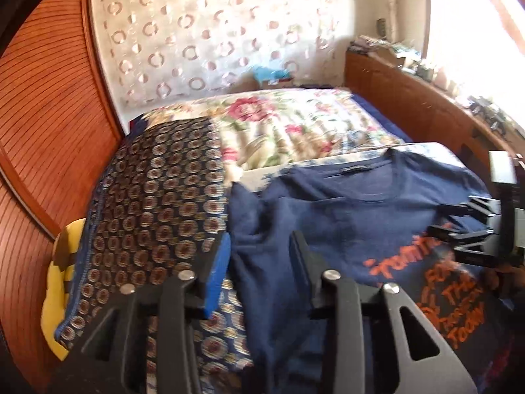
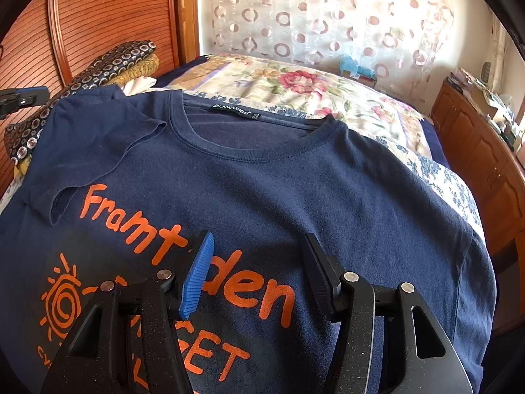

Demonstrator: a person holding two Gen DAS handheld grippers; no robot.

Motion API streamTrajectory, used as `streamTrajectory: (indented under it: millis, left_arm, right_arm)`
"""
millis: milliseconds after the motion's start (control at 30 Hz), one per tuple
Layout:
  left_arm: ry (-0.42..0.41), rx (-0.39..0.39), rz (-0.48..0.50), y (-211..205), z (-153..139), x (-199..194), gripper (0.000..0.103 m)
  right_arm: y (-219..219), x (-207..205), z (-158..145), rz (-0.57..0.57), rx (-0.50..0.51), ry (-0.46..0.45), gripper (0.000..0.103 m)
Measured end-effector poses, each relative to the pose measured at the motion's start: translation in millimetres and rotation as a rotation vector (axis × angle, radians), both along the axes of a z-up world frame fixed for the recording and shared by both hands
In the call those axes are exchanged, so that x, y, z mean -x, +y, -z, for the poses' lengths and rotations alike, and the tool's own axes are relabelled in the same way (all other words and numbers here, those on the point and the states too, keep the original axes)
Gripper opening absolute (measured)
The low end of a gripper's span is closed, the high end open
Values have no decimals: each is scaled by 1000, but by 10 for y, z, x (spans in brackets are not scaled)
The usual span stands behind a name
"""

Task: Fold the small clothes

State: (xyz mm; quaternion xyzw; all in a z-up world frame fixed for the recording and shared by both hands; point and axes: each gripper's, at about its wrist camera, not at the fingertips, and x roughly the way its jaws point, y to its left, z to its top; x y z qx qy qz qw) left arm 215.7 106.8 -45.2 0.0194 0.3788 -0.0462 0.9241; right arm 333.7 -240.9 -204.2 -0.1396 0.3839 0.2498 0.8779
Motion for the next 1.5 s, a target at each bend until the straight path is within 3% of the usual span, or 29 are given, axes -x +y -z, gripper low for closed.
streamTrajectory:
  millis: [233,500,900,1000,1100,1200,1333,1500]
  left_arm:
    - [6,64,87,-333,107,232,51]
    - [90,79,132,-632,580,286,52]
    - [105,46,162,-767,736,310,57]
    - [112,52,184,-777,754,292,66]
    - [117,1,197,-871,776,276,72]
    - [118,4,200,-859,782,270,73]
    - [128,-13,228,-904,796,293,87]
    - [128,-14,223,-903,796,295,88]
  right_arm:
    - [-11,-2,1,1,-1,0,58]
    - [-9,-2,1,2,-1,-1,58]
    - [-19,-11,2,3,2,-4,59]
    - [-21,-11,1,3,1,-4,59]
    - [-70,-17,-12,11,-9,-3,59]
    - [-251,42,-174,17,-69,-28,59]
    - [-627,165,-486,37,-109,-79,59]
    - [-1426,215,-625,141,-50,-114,59]
